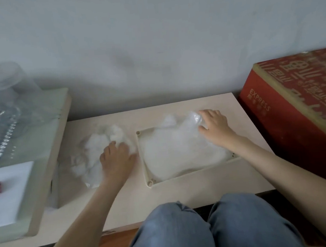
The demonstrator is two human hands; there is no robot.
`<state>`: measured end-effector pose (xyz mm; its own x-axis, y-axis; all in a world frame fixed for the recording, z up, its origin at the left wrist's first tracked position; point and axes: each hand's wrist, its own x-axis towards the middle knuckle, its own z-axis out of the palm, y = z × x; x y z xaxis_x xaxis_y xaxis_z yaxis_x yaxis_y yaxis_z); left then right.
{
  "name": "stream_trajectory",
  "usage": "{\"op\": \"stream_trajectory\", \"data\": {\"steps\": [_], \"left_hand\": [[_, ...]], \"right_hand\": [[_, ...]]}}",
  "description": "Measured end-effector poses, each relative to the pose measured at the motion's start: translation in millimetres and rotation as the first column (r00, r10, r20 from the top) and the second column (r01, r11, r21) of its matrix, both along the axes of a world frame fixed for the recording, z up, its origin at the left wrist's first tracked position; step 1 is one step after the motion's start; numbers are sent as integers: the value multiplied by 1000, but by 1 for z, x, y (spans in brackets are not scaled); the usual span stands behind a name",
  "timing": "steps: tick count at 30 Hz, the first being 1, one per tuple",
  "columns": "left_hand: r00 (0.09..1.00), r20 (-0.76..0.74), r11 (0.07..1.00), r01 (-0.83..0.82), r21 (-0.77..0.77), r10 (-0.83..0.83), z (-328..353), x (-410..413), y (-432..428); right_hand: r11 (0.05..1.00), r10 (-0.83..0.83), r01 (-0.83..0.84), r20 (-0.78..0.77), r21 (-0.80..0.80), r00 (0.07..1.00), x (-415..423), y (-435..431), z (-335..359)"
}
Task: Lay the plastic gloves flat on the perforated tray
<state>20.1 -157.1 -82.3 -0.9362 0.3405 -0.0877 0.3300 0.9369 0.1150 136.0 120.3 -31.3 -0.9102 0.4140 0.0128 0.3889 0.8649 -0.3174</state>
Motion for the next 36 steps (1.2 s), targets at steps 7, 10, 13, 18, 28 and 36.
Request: {"op": "stream_trajectory", "data": {"steps": [7, 10, 13, 18, 28, 36], "left_hand": [[998, 68, 985, -27, 168, 16, 1, -1, -21], [999, 32, 985, -39, 170, 34, 4, 0, -22], [993, 8, 944, -112, 312, 115, 12, 2, -24], [934, 257, 619, -358, 699, 249, 53, 1, -19], [457, 394, -331, -877, 347, -798, 134, 22, 27], [386, 372, -338, -922, 190, -844, 106, 32, 45]], "right_hand": [[957, 286, -268, 217, -107, 933, -15, -51, -1], [938, 345, -314, 321, -147, 882, -21, -59, 1], [928, 363, -320, 277, -190, 889, -27, -67, 7], [890, 352, -279, 153, -361, 924, -36, -81, 18], [-311, 90, -40, -71, -950, 993, -42, -94, 20], [-396, -57, -71, -53, -916, 997, -31, -61, 14]]}}
